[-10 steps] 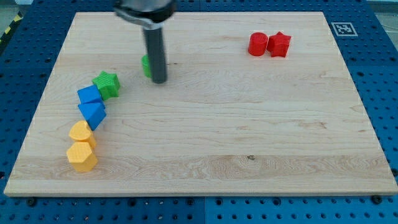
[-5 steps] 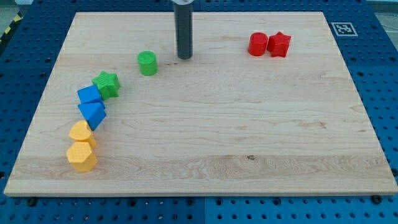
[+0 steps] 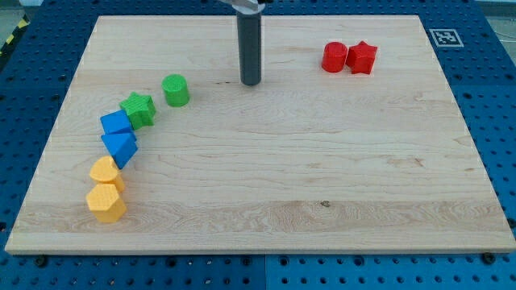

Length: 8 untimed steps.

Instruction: Slide the green circle to the top of the green star

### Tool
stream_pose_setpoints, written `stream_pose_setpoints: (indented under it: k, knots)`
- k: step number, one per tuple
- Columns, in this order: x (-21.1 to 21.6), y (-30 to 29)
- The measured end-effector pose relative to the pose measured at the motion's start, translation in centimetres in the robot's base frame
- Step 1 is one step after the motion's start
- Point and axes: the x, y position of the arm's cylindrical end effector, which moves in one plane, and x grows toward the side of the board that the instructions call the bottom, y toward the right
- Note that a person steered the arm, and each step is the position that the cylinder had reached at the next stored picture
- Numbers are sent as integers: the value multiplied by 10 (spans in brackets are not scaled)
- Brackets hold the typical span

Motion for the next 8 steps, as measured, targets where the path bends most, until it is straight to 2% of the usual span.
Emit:
stream_pose_setpoints:
  k: [1, 4, 5, 7, 8]
  knots:
    - [20, -13]
    - [24, -132]
    - [21, -147]
    - [-35, -145]
    - [-45, -168]
